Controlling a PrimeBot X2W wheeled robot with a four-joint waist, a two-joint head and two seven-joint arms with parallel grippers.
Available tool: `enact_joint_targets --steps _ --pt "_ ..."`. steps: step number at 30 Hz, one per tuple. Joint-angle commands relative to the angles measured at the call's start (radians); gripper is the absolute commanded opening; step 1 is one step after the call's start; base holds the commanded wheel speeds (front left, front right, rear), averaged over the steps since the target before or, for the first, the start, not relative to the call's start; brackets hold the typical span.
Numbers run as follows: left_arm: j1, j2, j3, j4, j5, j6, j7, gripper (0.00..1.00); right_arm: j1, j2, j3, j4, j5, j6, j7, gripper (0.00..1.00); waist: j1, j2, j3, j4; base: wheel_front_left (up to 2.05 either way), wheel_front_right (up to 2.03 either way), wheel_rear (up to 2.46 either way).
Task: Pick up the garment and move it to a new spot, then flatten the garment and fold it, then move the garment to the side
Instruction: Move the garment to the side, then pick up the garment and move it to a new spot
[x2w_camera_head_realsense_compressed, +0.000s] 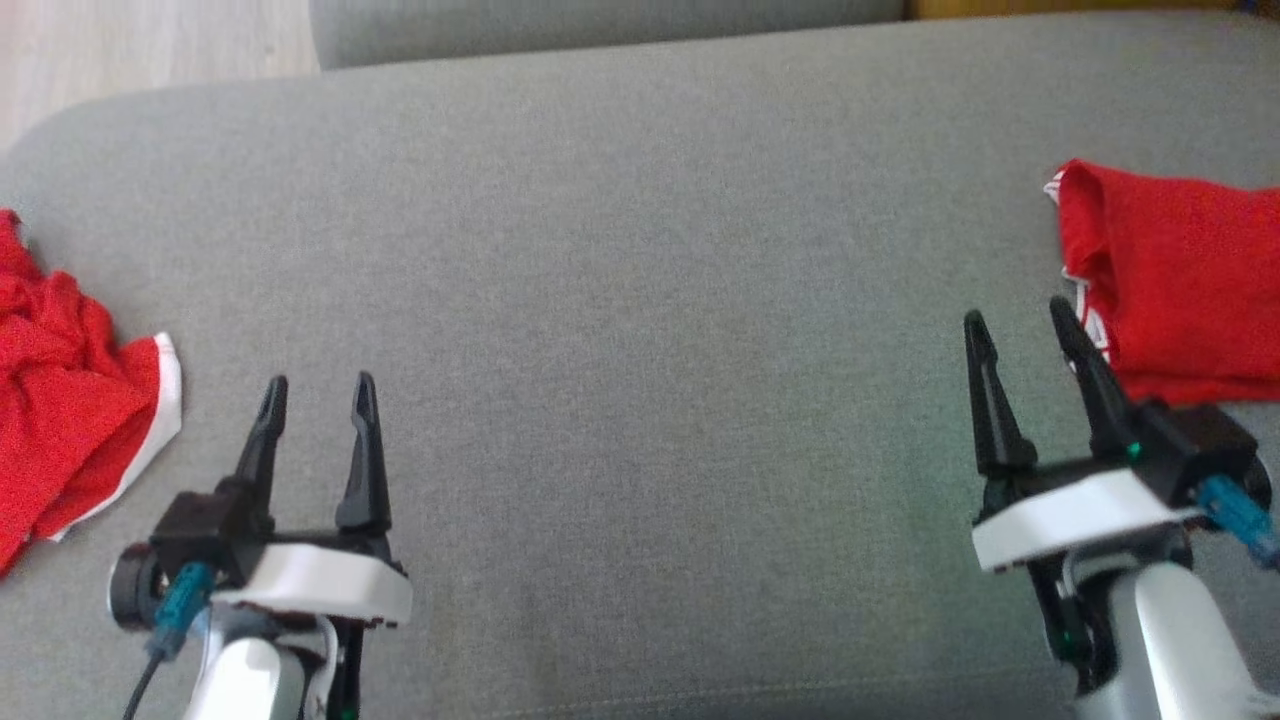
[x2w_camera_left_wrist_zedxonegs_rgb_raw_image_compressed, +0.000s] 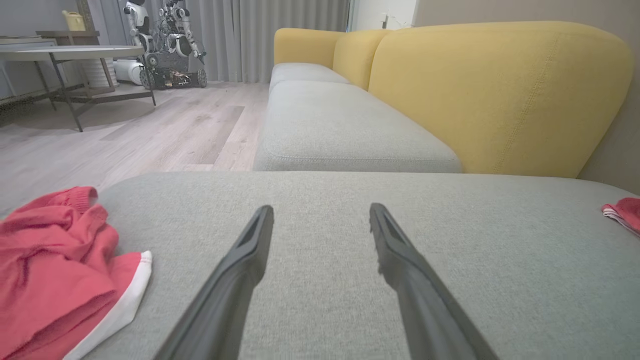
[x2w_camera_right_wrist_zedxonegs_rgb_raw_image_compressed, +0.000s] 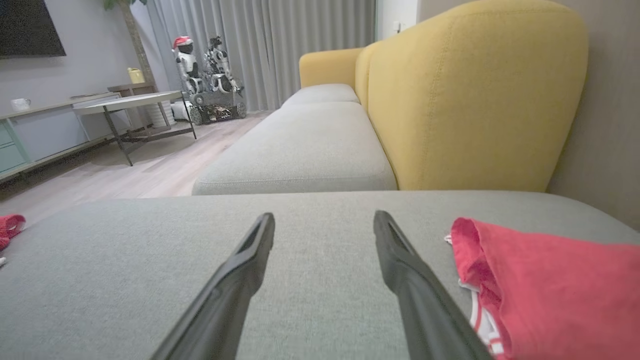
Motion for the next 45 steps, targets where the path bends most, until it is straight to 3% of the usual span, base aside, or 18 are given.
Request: enact_joint_targets --steps 1,19,45 --pt "-0.007 0.016 0.036 -0.026 -0.01 -0.001 -0.011 1.0 0.005 0.005 0.017 -0.048 0.009 -0.001 0.011 1.0 0.0001 -0.0001 -0.031 0.001 0.0 0.0 0.0" --pt "0.093 0.035 0.011 -0.038 -0.011 0.015 0.028 1.0 0.149 0.008 -0.005 -0.12 0.02 -0.001 0.062 1.0 0.0001 -0.0001 -0.14 -0.004 0.0 0.0 0.0" --pt "0.098 0.048 -0.005 -0.064 -0.018 0.034 0.04 1.0 0.17 0.008 -0.022 -0.153 0.023 -0.001 0.074 1.0 0.0001 -0.0001 -0.135 -0.001 0.0 0.0 0.0"
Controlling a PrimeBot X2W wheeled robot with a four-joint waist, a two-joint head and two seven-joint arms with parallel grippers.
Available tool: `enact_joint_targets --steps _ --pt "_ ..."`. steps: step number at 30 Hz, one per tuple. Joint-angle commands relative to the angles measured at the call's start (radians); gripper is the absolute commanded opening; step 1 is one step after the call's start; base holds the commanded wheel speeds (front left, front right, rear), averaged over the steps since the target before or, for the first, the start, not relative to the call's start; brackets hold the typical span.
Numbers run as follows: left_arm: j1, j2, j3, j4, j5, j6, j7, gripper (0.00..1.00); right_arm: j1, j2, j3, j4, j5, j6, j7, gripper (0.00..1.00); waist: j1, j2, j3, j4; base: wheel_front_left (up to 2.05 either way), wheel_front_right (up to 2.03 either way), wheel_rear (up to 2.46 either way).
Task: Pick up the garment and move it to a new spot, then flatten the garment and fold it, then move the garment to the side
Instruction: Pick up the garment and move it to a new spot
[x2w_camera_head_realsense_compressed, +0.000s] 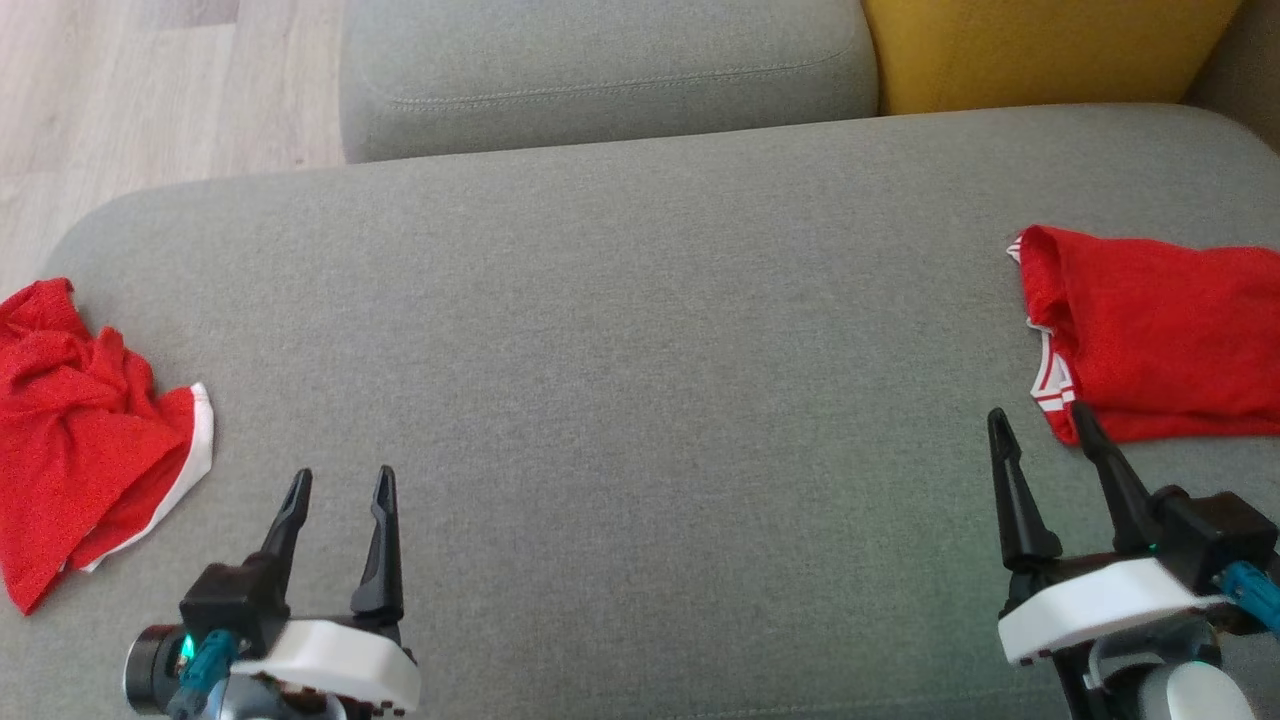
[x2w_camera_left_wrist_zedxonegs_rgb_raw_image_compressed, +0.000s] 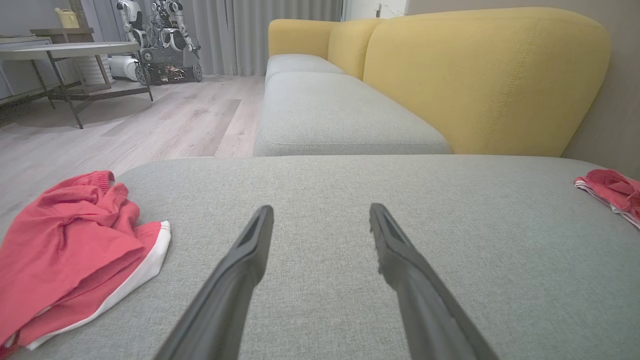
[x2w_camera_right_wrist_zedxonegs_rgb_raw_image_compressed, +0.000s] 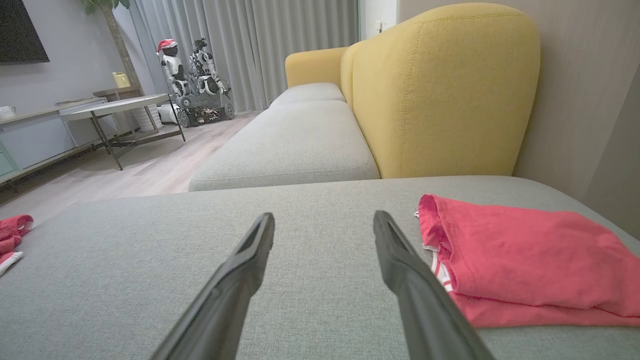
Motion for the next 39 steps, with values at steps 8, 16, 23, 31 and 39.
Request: enact_joint_targets --steps 8,16,23,31,39 --pt "-0.049 0.02 0.031 -0.041 -0.006 0.014 -0.012 1.0 -0.026 -0.004 0.009 -0.049 -0.001 -0.001 0.0 1.0 0.0001 -0.0001 0.002 0.027 0.0 0.0 0.0" --pt "-0.063 0.017 0.03 -0.036 -0.011 0.019 -0.016 1.0 -0.008 -0.004 -0.004 -0.075 0.002 -0.001 0.006 1.0 0.0001 -0.0001 -0.003 0.111 0.0 0.0 0.0" --pt "-0.089 0.013 0.03 -0.032 -0.019 0.013 -0.028 1.0 0.009 -0.004 -0.012 -0.097 0.009 -0.001 0.01 1.0 0.0001 -0.0001 -0.003 0.262 0.0 0.0 0.0" --pt "-0.085 0.017 0.047 -0.038 -0.029 0.011 -0.043 1.0 0.003 -0.004 0.017 -0.113 0.007 -0.001 0.018 1.0 0.0001 -0.0001 -0.004 0.382 0.0 0.0 0.0" --pt "-0.094 0.019 0.05 -0.036 -0.026 0.009 -0.051 1.0 0.0 -0.004 0.022 -0.12 0.004 -0.001 0.026 1.0 0.0001 -0.0001 0.01 0.431 0.0 0.0 0.0"
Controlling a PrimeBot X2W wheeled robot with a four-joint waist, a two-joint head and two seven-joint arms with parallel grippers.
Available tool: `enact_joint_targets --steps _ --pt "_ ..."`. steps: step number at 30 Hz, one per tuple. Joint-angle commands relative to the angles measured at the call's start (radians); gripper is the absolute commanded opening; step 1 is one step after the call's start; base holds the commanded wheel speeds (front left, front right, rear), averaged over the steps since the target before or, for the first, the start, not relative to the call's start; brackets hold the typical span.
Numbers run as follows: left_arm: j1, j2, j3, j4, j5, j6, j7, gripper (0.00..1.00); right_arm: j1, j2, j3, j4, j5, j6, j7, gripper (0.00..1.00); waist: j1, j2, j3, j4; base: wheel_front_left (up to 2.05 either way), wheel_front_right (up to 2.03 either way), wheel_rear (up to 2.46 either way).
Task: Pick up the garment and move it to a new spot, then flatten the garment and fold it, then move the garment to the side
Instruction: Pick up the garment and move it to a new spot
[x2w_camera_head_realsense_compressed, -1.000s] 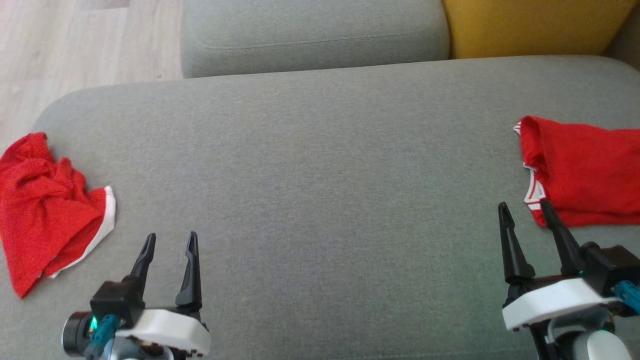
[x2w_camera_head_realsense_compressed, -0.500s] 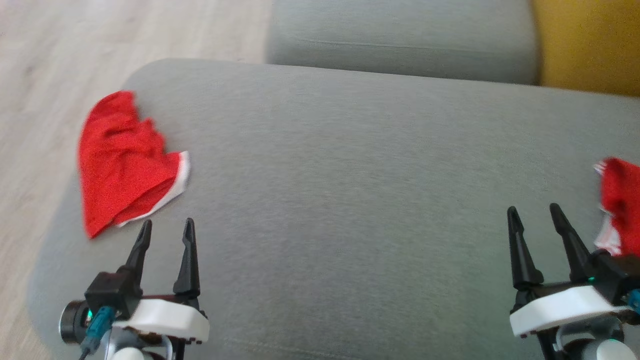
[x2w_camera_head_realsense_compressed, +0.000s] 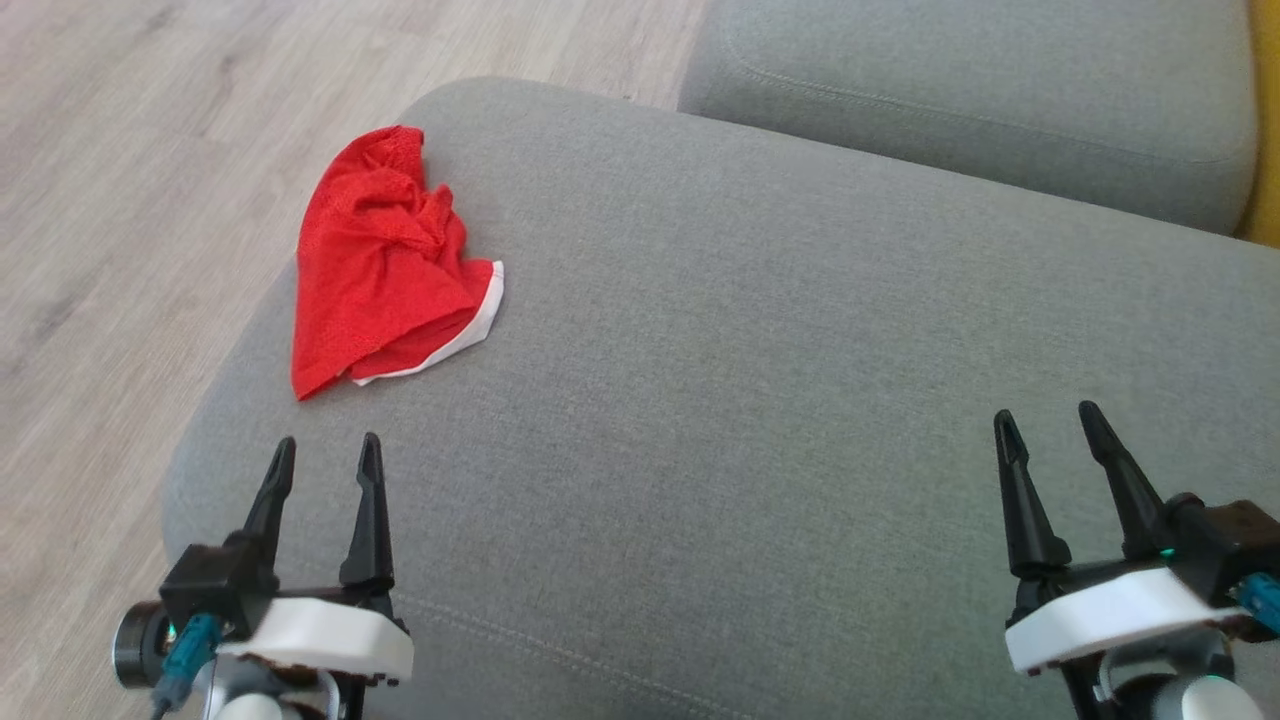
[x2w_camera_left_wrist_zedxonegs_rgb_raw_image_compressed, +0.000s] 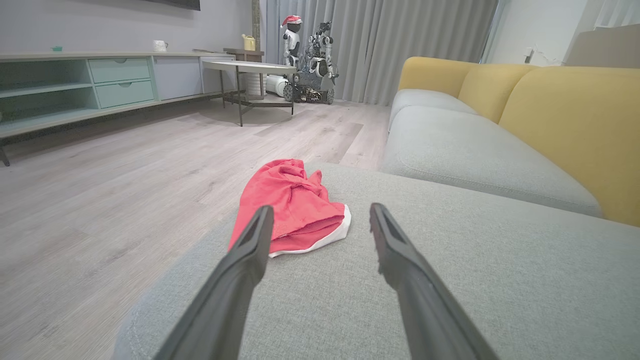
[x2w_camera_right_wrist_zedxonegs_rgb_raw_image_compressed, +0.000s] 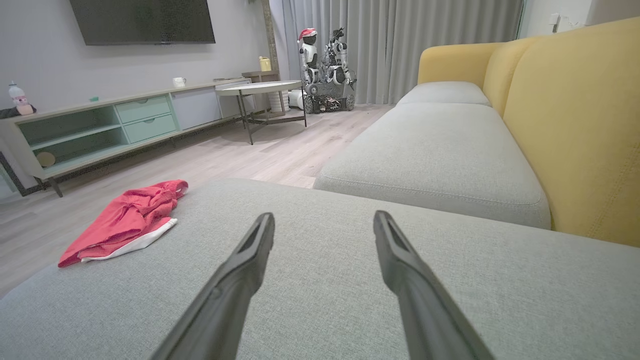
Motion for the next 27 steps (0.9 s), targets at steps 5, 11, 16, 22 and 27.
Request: enact_joint_targets --steps 5,11,16,22,27 --pt "-0.061 0.016 0.048 -0.032 0.0 0.004 -0.017 1.0 -0.042 -0.006 0.026 -0.046 -0.004 -0.001 0.008 1.0 0.0 -0.0001 0.017 0.009 0.0 0.0 0.0" --pt "-0.119 0.0 0.065 -0.015 -0.01 -0.002 -0.02 1.0 -0.069 -0.006 0.032 -0.071 -0.022 -0.001 0.032 1.0 0.0 -0.0001 0.089 0.002 0.0 0.0 0.0" --pt "-0.217 -0.014 0.085 0.044 -0.022 -0.022 -0.02 1.0 -0.106 -0.006 0.041 -0.107 -0.055 -0.001 0.065 1.0 0.0 -0.0001 0.179 -0.014 0.0 0.0 0.0" --pt "-0.404 -0.035 0.136 0.196 -0.036 -0.066 -0.021 1.0 -0.174 -0.029 0.06 -0.16 -0.093 -0.001 0.114 1.0 0.0 -0.0001 0.326 -0.051 0.0 0.0 0.0" --pt "-0.555 -0.024 0.183 0.409 -0.043 -0.112 -0.021 1.0 -0.212 -0.054 0.066 -0.185 -0.096 -0.001 0.14 1.0 0.0 -0.0001 0.41 -0.078 0.0 0.0 0.0"
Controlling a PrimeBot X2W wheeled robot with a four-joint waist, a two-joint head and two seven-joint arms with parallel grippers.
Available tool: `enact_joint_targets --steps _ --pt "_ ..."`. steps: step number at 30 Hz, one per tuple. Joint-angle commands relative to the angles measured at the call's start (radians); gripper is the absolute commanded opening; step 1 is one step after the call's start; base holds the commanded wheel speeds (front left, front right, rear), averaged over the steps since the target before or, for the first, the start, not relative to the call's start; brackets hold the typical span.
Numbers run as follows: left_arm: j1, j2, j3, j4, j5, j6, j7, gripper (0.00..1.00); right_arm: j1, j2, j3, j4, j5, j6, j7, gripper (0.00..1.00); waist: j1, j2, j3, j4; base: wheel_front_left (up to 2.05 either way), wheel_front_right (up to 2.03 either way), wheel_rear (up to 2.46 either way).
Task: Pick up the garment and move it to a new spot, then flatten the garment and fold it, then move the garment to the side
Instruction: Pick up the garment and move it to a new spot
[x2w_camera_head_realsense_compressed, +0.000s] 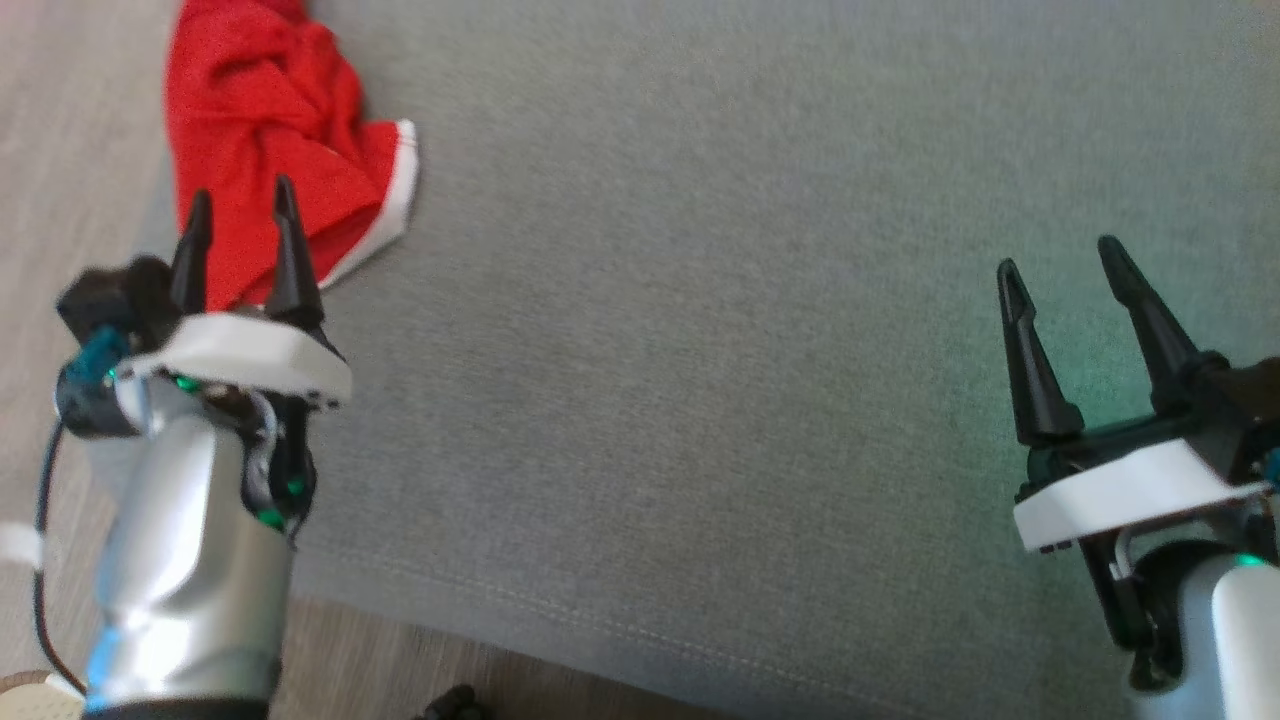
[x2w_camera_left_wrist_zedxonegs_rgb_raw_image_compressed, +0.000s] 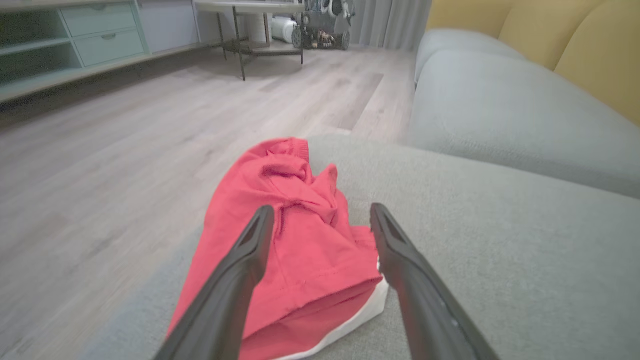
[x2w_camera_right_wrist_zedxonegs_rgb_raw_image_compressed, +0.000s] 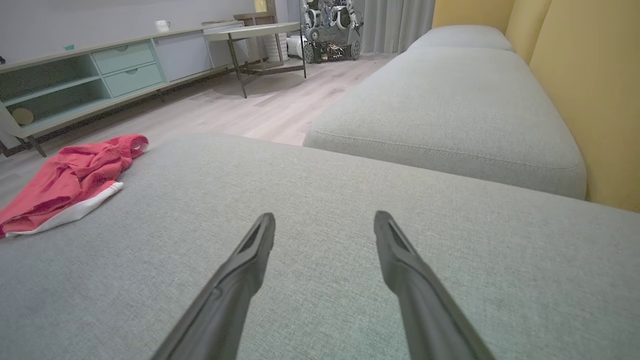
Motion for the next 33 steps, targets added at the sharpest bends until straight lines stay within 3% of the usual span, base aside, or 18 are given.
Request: enact_joint_targets --steps 1,11,12,13,14,20,26,33 --pt "-0.046 0.044 0.047 0.02 0.001 -0.014 -0.006 1.0 -0.03 -0.012 0.032 -0.045 -0.003 -0.001 0.006 1.0 -0.0002 0.0 0.064 -0.035 0.0 0.0 0.0" --pt "-0.25 0.089 0.047 0.54 -0.017 -0.102 0.035 1.0 -0.06 -0.022 0.038 -0.039 0.012 -0.001 0.008 1.0 -0.0002 0.0 0.1 -0.068 0.0 0.0 0.0" --pt "-0.264 0.094 0.046 0.576 -0.022 -0.112 0.044 0.85 -0.062 -0.02 0.04 -0.035 0.015 -0.001 0.007 1.0 -0.0002 0.0 0.099 -0.071 0.0 0.0 0.0" --pt "-0.278 0.097 0.047 0.605 -0.027 -0.12 0.046 0.39 -0.064 -0.019 0.042 -0.031 0.017 -0.001 0.005 1.0 -0.0002 0.0 0.096 -0.074 0.0 0.0 0.0" --pt "-0.29 0.1 0.046 0.627 -0.029 -0.126 0.043 0.0 -0.065 -0.017 0.043 -0.028 0.018 -0.001 0.002 1.0 -0.0002 0.0 0.093 -0.076 0.0 0.0 0.0" --pt "-0.313 0.128 0.069 0.607 -0.036 -0.136 -0.004 0.0 -0.062 -0.001 0.031 0.0 0.026 -0.001 -0.029 1.0 -0.0002 0.0 0.044 -0.084 0.0 0.0 0.0" --pt "-0.201 0.138 0.157 0.269 0.003 -0.121 -0.005 0.0 -0.05 0.018 0.012 0.032 0.035 -0.001 -0.066 1.0 -0.0002 0.0 -0.037 -0.09 0.0 0.0 0.0" --pt "-0.051 0.094 0.218 -0.065 0.068 -0.132 -0.006 0.0 -0.029 0.031 -0.002 0.07 0.05 -0.001 -0.098 1.0 -0.0002 0.0 -0.123 -0.101 0.0 0.0 0.0"
